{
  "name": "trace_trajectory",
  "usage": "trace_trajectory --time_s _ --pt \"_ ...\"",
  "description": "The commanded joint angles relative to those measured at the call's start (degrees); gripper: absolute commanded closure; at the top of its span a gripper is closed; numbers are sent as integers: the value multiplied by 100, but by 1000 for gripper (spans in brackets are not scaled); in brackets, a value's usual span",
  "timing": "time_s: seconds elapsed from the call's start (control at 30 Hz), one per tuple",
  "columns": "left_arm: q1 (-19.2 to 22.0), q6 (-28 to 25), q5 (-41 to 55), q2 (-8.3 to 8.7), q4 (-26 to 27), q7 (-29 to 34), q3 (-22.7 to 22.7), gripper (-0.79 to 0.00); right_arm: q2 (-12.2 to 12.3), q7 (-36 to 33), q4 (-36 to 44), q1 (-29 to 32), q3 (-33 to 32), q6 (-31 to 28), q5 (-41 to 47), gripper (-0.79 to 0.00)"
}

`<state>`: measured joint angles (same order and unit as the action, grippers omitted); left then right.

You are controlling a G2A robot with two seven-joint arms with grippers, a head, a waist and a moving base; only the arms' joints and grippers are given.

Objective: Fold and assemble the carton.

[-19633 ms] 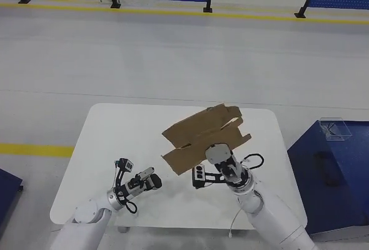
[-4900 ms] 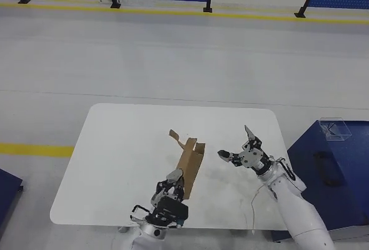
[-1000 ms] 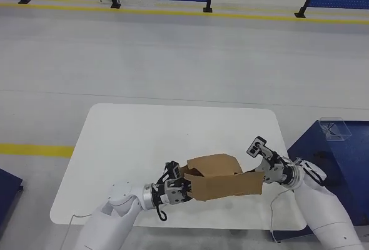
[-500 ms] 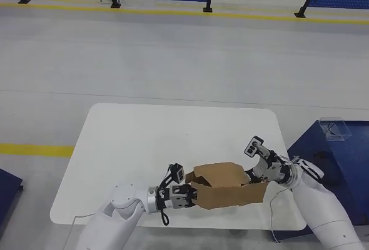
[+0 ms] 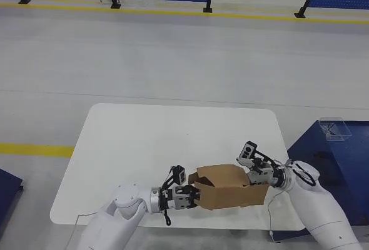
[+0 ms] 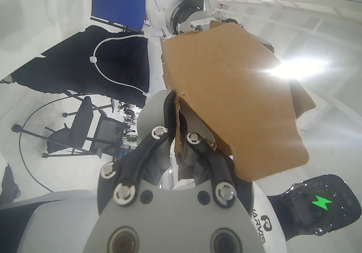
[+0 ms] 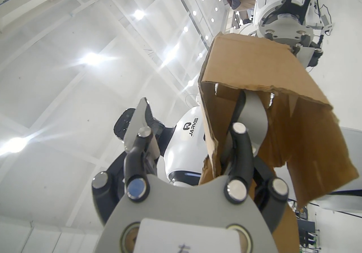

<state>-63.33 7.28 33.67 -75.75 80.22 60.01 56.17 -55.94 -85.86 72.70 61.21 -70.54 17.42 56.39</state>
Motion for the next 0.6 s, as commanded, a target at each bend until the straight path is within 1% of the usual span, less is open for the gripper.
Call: trace_trajectory --time_s 0.0,0.03,0.07,0.1,0.13,0.2,0.23,0.33,0.4,0.5,0.57 --pt "18 32 10 -2 -16 -23 -21 0 7 68 -30 1 18 57 -117 0" --pt "29 40 -4 -1 -28 -46 -26 -62 7 68 -30 1 18 57 -117 0" --pt "35 42 -31 1 -37 -102 -27 -339 7 68 -30 1 18 57 -117 0" --pt "37 51 -65 2 -36 -157 -33 -785 7 68 -30 1 18 57 -117 0" --pt "38 61 -87 4 -31 -204 -36 -785 7 68 -30 1 18 57 -117 0" --pt "26 38 -79 10 -20 -277 -8 -785 2 283 87 58 15 47 -108 0" --pt "15 47 -65 19 -22 -327 33 -785 6 339 136 76 -25 -72 -125 0" --pt "-63 -1 -9 64 34 -462 256 -785 10 489 188 124 -130 -348 -124 0" --pt "-165 -51 24 110 110 -553 467 -785 6 597 163 131 -174 -390 -55 0" --pt "-356 -184 -288 193 294 -1003 802 -785 6 597 163 131 -174 -390 -55 0" --pt "-356 -184 -288 193 294 -1003 802 -785 5 630 187 133 -177 -418 -68 0"
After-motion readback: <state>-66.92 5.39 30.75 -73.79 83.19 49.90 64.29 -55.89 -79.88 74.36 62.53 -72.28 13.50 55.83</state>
